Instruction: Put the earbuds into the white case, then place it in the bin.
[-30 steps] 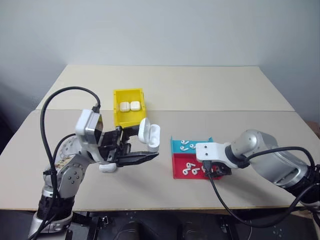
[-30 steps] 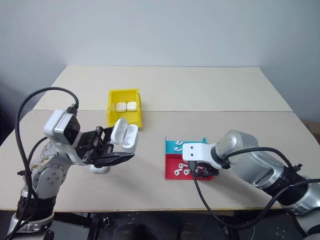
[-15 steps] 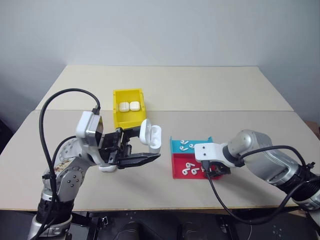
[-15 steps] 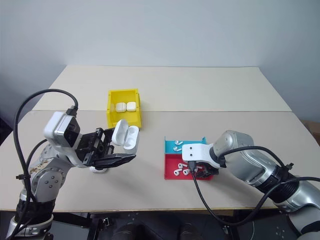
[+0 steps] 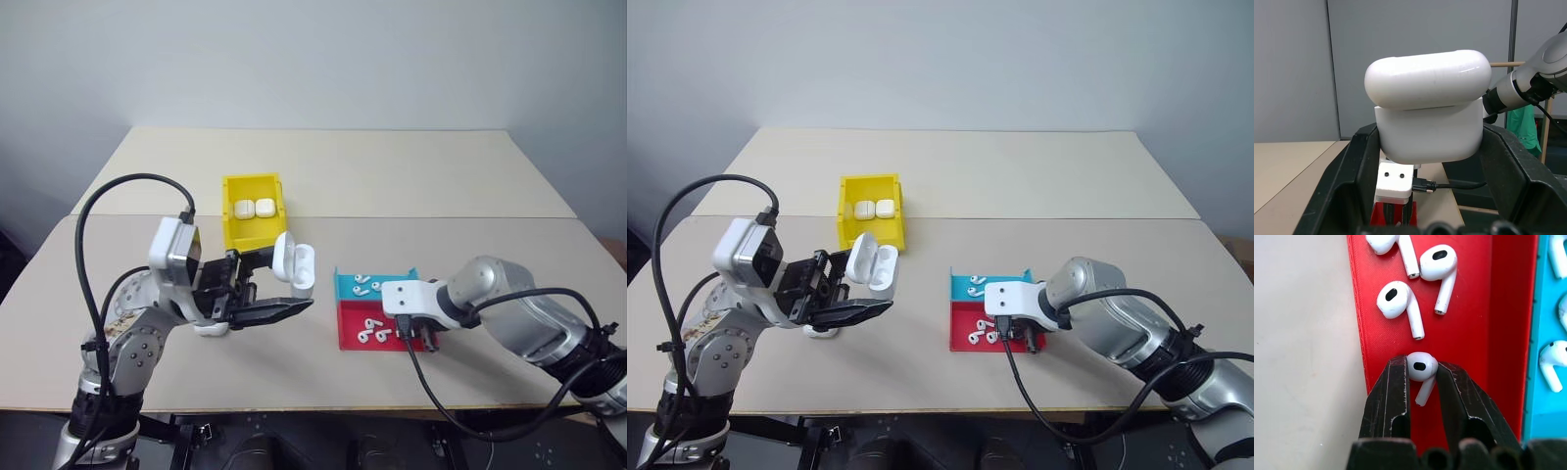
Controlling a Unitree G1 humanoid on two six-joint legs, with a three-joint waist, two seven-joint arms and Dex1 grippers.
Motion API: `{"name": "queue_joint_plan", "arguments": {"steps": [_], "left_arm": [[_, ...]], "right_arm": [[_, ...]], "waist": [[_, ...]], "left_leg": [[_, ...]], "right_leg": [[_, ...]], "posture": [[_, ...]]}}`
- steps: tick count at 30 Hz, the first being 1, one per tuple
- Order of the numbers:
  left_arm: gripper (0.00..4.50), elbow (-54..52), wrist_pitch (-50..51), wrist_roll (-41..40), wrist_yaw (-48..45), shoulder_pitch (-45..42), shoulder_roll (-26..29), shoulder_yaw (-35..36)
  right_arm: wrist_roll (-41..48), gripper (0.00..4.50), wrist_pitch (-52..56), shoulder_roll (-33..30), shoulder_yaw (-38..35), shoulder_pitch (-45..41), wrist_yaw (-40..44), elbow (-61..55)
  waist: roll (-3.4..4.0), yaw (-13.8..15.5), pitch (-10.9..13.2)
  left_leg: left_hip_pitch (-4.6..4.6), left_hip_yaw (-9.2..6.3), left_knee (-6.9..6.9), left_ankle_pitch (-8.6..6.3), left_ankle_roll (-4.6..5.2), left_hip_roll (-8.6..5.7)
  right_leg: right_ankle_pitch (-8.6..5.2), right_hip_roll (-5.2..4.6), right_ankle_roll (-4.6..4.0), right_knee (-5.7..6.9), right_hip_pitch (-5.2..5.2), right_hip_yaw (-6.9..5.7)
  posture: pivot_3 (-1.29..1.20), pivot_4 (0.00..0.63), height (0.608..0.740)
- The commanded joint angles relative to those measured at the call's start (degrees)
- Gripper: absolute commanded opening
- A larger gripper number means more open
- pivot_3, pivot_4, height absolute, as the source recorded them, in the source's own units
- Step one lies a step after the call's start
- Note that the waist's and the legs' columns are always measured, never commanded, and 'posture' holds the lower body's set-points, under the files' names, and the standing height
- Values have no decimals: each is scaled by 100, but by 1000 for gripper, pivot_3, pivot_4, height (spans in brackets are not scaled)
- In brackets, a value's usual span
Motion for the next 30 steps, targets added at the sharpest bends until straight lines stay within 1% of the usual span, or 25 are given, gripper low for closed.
{"name": "queue_joint_plan", "arguments": {"steps": [1, 3, 4, 6, 7, 9, 10, 12, 14, 16, 19, 23, 27, 30], "left_arm": [[2766, -116, -2, -126, 16, -81, -6, 87], [2766, -94, 32, -186, 19, -142, -23, 90], [2766, -67, 28, -196, -14, -188, -35, 74], [2766, -1, 29, -212, -64, -289, -79, 33], [2766, 38, 39, -246, -83, -334, -117, 23], [2766, 168, 36, -250, -58, -490, -266, -40], [2766, 228, 28, -221, -42, -568, -334, -84], [2766, 363, 6, -158, -90, -722, -441, -158], [2766, 488, 6, -120, -178, -856, -495, -218], [2766, 655, -29, 14, -260, -985, -520, -312], [2766, 904, -114, 224, -379, -1097, -545, -402], [2766, 1127, -250, 469, -537, -1187, -593, -482], [2766, 1195, -278, 511, -592, -1217, -638, -448], [2766, 1206, -299, 526, -602, -1189, -645, -411]], "right_arm": [[639, 619, 587, 39, -1078, 25, -20, -313], [1213, 619, 1009, 156, -1870, 40, -2, -428], [1531, 619, 1148, 299, -2406, 91, -57, -498], [2171, 619, 1414, 758, -3487, 167, -244, -622], [2532, 619, 1676, 1068, -4021, 133, -362, -668], [3413, 619, 2134, 2009, -5287, -36, -762, -783], [3743, 619, 2193, 2380, -5726, -51, -964, -885], [4240, 619, 2308, 2966, -6177, -91, -1432, -1144], [4691, 619, 2352, 3507, -6369, -170, -1960, -1343], [5094, 619, 2194, 4008, -6384, -239, -2449, -1540], [5423, 619, 1935, 4332, -6187, -250, -2977, -1732], [5401, 619, 1433, 4235, -5587, -58, -3217, -1859], [5527, 619, 1046, 4005, -5321, 128, -3229, -1823], [5782, 619, 882, 3822, -5203, 226, -3201, -1829]], "waist": [[0, 4, 0], [0, 9, 0], [0, 9, 0], [0, 13, 0], [0, 15, 0], [-1, 13, -1], [-1, 15, -1], [1, 15, -1], [2, 13, -2], [4, -4, -3], [9, -9, -6], [9, -10, -6], [9, -4, -6], [9, -7, -6]], "left_leg": [[0, 0, 0, 0, 0, 0], [-1, -1, 0, 0, 0, 0], [-1, -1, -1, 0, 0, 0], [0, -3, -1, 0, 0, 1], [-1, -4, -1, -1, 1, 0], [1, -7, -1, 0, 1, 1], [1, -6, 0, 0, 1, 1], [0, -7, 0, 0, 0, 0], [-1, -7, -1, 0, 0, 1], [0, -5, -2, 0, 0, 1], [0, -5, -3, 0, 0, 0], [-1, -4, -3, 0, 0, 0], [-3, -4, -3, 0, 0, -1], [-2, -4, -3, 0, 0, 0]], "right_leg": [[0, 0, 0, 0, -1, 0], [0, 0, 0, 0, -1, 0], [0, 0, 0, 0, -1, 0], [0, 1, -1, -1, 2, -2], [1, 2, -1, 0, 4, -3], [1, 3, -1, -1, 8, -6], [1, 3, -2, 1, 8, -4], [1, 3, -2, 2, 9, -6], [1, 3, -2, 2, 7, -6], [1, 4, -2, 4, 5, -3], [1, 5, -2, 12, 1, -2], [1, 5, -2, 7, 2, -2], [1, 4, -2, 4, 4, -2], [1, 4, -2, 5, 3, -2]], "posture": [[0, 150, 740], [0, 150, 740], [0, 150, 740], [0, 150, 740], [0, 150, 740], [0, 150, 740], [0, 150, 740], [0, 150, 740], [0, 150, 740], [0, 150, 740], [0, 150, 740], [0, 150, 740], [0, 150, 740], [0, 150, 740]]}}
